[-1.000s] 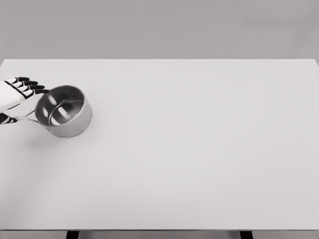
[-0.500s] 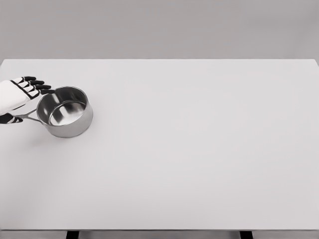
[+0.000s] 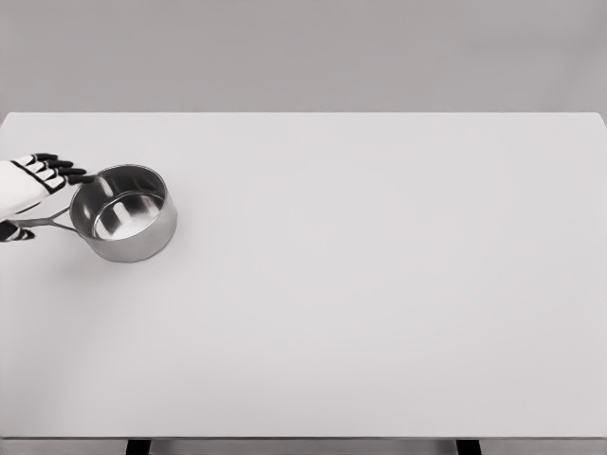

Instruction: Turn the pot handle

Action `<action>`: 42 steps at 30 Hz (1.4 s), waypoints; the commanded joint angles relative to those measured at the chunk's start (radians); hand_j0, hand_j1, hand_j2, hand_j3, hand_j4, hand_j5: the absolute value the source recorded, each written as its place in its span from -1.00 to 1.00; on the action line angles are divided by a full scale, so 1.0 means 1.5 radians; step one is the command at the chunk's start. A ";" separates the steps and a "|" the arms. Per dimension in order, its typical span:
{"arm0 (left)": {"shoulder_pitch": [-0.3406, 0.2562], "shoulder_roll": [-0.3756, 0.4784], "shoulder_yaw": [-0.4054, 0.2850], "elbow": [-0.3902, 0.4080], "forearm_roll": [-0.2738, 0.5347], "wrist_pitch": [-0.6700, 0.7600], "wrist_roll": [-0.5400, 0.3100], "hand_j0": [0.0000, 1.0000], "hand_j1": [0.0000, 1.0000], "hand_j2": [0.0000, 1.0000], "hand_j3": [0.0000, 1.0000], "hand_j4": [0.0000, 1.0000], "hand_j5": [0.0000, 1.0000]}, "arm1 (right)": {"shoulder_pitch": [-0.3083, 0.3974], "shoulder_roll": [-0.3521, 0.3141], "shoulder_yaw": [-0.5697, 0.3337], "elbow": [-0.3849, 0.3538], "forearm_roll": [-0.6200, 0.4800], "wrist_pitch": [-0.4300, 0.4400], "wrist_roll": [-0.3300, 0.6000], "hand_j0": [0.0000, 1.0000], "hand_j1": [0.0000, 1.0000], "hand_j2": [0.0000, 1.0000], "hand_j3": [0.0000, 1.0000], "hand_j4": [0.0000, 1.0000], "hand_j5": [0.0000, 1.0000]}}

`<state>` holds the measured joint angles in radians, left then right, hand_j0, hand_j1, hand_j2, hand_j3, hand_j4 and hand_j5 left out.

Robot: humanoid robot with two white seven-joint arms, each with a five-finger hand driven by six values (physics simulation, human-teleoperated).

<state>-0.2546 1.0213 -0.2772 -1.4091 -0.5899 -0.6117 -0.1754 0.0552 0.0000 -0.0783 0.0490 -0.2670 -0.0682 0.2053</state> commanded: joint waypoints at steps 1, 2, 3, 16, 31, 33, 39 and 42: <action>0.000 0.000 0.000 0.013 0.004 0.001 0.000 1.00 1.00 1.00 1.00 1.00 1.00 | 0.000 0.000 0.000 0.000 0.000 0.000 0.000 1.00 1.00 1.00 1.00 1.00 1.00; 0.000 0.000 0.000 0.014 0.004 0.001 0.000 1.00 1.00 1.00 1.00 1.00 1.00 | 0.000 0.000 0.000 0.000 0.000 -0.001 0.000 1.00 1.00 1.00 1.00 1.00 1.00; -0.002 -0.001 0.000 0.019 0.004 0.001 0.000 1.00 1.00 1.00 1.00 1.00 1.00 | 0.000 0.000 0.000 0.000 0.000 0.000 0.000 1.00 1.00 1.00 1.00 1.00 1.00; -0.016 -0.019 0.001 0.045 0.004 0.001 0.000 1.00 1.00 1.00 1.00 1.00 1.00 | 0.000 0.000 0.000 0.000 0.000 0.000 0.000 1.00 1.00 1.00 1.00 1.00 1.00; -0.014 0.018 0.063 -0.126 0.152 0.001 -0.001 1.00 1.00 1.00 1.00 1.00 1.00 | 0.000 0.000 0.000 0.000 0.000 0.000 0.000 1.00 1.00 1.00 1.00 1.00 1.00; -0.009 0.019 0.100 -0.163 0.185 0.001 -0.003 1.00 1.00 1.00 1.00 1.00 1.00 | 0.000 0.000 0.000 0.000 0.000 0.000 0.000 1.00 1.00 1.00 1.00 1.00 1.00; 0.032 0.008 0.102 -0.231 0.220 0.001 -0.007 1.00 1.00 1.00 1.00 1.00 1.00 | 0.000 0.000 0.000 0.000 0.000 0.000 0.000 1.00 1.00 1.00 1.00 1.00 1.00; 0.045 0.007 0.103 -0.233 0.220 0.001 -0.007 1.00 1.00 1.00 1.00 1.00 1.00 | 0.000 0.000 0.000 0.000 0.000 0.000 0.000 1.00 1.00 1.00 1.00 1.00 1.00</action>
<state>-0.1887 1.0335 -0.1256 -1.7442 -0.2718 -0.6118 -0.1857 0.0552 0.0000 -0.0783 0.0490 -0.2671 -0.0682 0.2053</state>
